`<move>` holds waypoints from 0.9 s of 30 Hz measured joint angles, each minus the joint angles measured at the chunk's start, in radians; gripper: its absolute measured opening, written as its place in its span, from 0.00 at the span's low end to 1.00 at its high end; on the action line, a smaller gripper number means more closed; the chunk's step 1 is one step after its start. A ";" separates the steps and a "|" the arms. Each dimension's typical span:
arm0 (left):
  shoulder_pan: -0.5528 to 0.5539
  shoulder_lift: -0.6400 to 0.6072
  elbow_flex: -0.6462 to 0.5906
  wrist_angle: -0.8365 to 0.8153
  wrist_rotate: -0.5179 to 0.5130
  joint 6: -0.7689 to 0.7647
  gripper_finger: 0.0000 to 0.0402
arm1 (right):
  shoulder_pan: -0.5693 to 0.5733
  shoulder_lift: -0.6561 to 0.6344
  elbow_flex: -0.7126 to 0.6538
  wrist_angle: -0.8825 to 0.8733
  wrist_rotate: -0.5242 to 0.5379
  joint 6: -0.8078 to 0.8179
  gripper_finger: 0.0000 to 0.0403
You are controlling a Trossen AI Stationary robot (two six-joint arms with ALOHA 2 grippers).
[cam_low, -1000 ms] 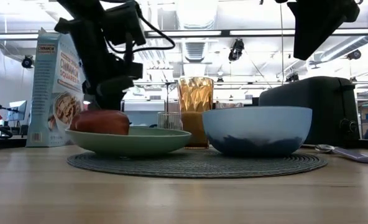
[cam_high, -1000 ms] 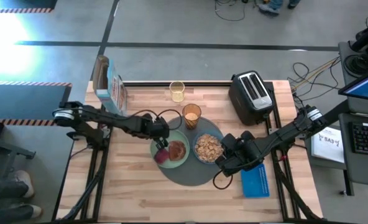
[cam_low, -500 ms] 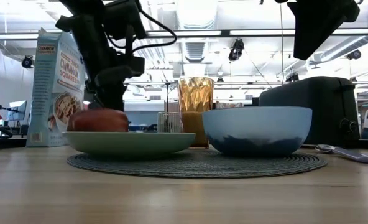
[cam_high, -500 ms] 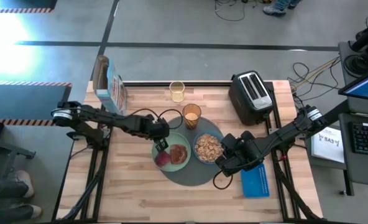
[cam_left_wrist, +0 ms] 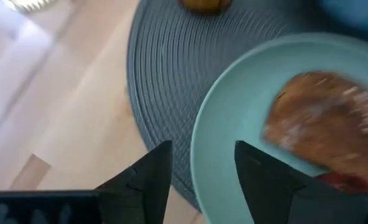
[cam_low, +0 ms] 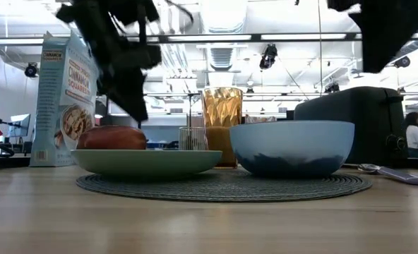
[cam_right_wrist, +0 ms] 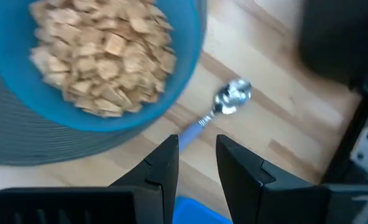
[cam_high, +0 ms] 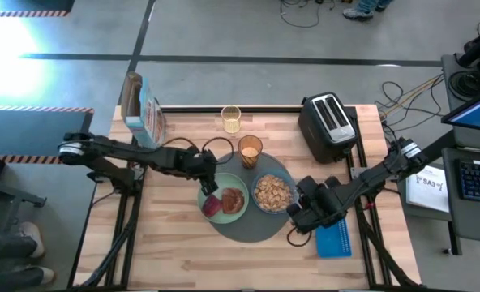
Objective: Arrange a breakfast setting
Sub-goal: Adjust the violet spoon to the right side of the bowl
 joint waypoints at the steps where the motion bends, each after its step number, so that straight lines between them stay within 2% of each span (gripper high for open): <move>1: -0.004 -0.026 0.000 0.002 -0.007 0.000 0.40 | 0.008 0.000 -0.014 0.000 -0.001 0.033 0.24; 7: -0.052 -0.198 0.000 0.026 -0.043 0.000 0.39 | 0.028 0.000 -0.095 0.012 -0.030 0.221 0.24; 17: -0.237 -0.381 0.000 0.100 -0.063 0.029 0.39 | 0.013 0.000 -0.157 0.044 -0.087 0.375 0.24; 21: -0.301 -0.419 0.000 0.102 -0.114 0.055 0.39 | -0.004 0.000 -0.193 0.110 -0.097 0.385 0.24; 27: -0.356 -0.452 0.000 0.098 -0.121 0.079 0.39 | -0.050 -0.005 -0.277 0.234 -0.173 0.325 0.24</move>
